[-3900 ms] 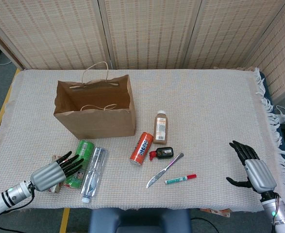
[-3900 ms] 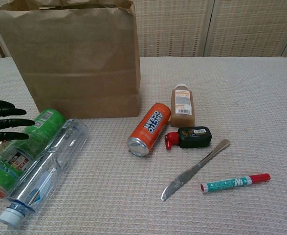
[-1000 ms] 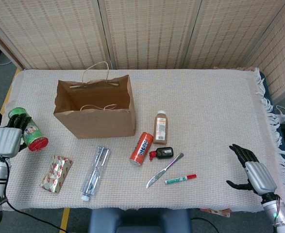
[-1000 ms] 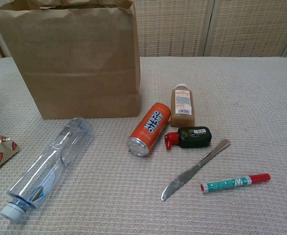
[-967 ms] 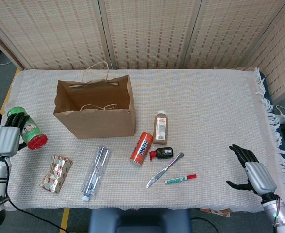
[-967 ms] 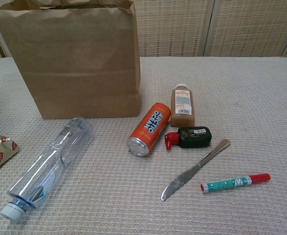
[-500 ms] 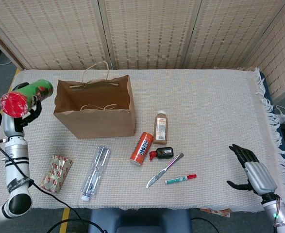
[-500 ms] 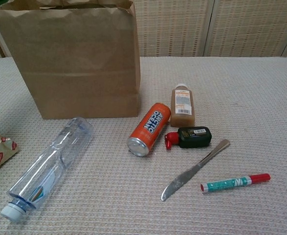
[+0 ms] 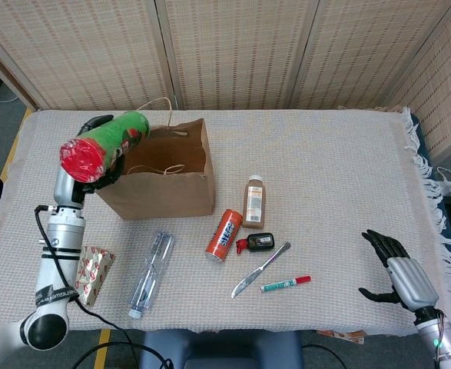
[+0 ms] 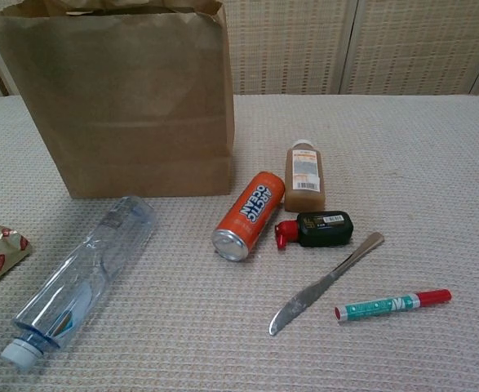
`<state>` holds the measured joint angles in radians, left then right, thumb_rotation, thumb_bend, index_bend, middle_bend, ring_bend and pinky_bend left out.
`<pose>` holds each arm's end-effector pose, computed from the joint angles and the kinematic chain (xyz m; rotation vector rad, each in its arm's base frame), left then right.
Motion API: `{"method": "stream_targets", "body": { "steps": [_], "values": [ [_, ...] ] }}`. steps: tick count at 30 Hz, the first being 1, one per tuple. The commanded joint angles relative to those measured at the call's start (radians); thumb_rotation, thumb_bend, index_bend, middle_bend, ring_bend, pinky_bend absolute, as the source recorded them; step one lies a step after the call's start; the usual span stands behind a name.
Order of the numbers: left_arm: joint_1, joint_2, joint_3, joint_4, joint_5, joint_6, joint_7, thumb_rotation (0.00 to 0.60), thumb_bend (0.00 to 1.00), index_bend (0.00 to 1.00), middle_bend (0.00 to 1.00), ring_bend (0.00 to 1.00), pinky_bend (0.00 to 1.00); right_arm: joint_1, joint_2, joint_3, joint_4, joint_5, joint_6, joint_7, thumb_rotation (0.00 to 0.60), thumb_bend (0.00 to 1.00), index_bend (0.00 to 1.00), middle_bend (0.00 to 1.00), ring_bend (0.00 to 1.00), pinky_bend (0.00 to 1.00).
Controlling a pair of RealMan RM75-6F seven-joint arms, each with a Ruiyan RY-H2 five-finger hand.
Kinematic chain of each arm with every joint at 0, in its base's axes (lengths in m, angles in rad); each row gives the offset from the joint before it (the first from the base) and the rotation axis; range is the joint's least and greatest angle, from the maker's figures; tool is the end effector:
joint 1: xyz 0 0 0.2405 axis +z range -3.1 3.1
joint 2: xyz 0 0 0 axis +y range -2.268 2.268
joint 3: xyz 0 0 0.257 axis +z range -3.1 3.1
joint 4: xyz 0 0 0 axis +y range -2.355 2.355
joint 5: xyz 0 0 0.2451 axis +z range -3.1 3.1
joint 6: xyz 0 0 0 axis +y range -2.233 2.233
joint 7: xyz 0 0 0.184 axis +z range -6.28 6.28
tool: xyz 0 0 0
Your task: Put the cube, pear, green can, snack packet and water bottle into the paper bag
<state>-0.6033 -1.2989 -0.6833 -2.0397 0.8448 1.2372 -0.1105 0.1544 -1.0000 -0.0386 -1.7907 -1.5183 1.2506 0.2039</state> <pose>-0.0401 0.3989 0.1367 -0.9751 -1.5005 -1.8539 -0.3035 -0.2120 0.0925 1.5050 -1.3115 0.9193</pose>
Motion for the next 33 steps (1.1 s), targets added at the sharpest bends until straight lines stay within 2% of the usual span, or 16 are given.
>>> {"method": "stream_targets", "body": {
  "steps": [1,7,9,10,12,14,17,23,33],
  "values": [
    [-0.052,-0.043,0.047,0.051,-0.011,-0.011,0.048,0.6,0.6,0.68,0.67,0.62,0.68,0.0,0.0,-0.001,-0.001,-0.002,0.0,-0.002,0.6,0.06,0.0,0.0,0.0,0.0],
    [-0.146,-0.094,0.065,0.151,-0.052,-0.039,0.121,0.6,0.6,0.6,0.59,0.54,0.62,0.002,0.002,0.0,-0.003,0.007,-0.005,-0.001,0.6,0.06,0.0,0.0,0.0,0.0],
    [-0.173,-0.096,0.076,0.177,-0.062,-0.056,0.16,0.6,0.58,0.56,0.53,0.47,0.56,0.003,0.003,0.001,-0.002,0.008,-0.007,-0.003,0.6,0.06,0.0,0.0,0.0,0.0],
    [-0.19,-0.09,0.089,0.185,-0.073,-0.075,0.193,0.6,0.57,0.52,0.49,0.42,0.5,0.003,0.003,0.001,-0.002,0.01,-0.007,-0.005,0.6,0.06,0.0,0.0,0.0,0.0],
    [-0.209,-0.071,0.109,0.18,-0.104,-0.11,0.241,0.6,0.5,0.33,0.28,0.21,0.28,0.003,0.004,0.002,-0.002,0.014,-0.008,-0.004,0.6,0.06,0.0,0.0,0.0,0.0],
    [-0.224,-0.053,0.121,0.172,-0.137,-0.136,0.273,0.6,0.46,0.18,0.12,0.07,0.15,0.003,0.004,0.003,-0.001,0.017,-0.009,-0.003,0.6,0.06,0.0,0.0,0.0,0.0],
    [-0.237,-0.044,0.133,0.169,-0.161,-0.144,0.29,0.6,0.44,0.1,0.01,0.0,0.09,0.003,0.006,0.003,-0.002,0.019,-0.01,-0.003,0.6,0.06,0.0,0.0,0.0,0.0],
    [-0.243,-0.032,0.132,0.163,-0.181,-0.146,0.265,0.6,0.44,0.03,0.0,0.0,0.08,0.004,0.005,0.004,-0.001,0.021,-0.012,-0.007,0.6,0.06,0.0,0.0,0.0,0.0],
    [-0.213,0.014,0.133,0.12,-0.177,-0.13,0.206,0.6,0.43,0.02,0.0,0.0,0.08,0.003,0.003,0.004,-0.001,0.023,-0.011,-0.017,0.6,0.06,0.0,0.0,0.0,0.0]
  ]
}}
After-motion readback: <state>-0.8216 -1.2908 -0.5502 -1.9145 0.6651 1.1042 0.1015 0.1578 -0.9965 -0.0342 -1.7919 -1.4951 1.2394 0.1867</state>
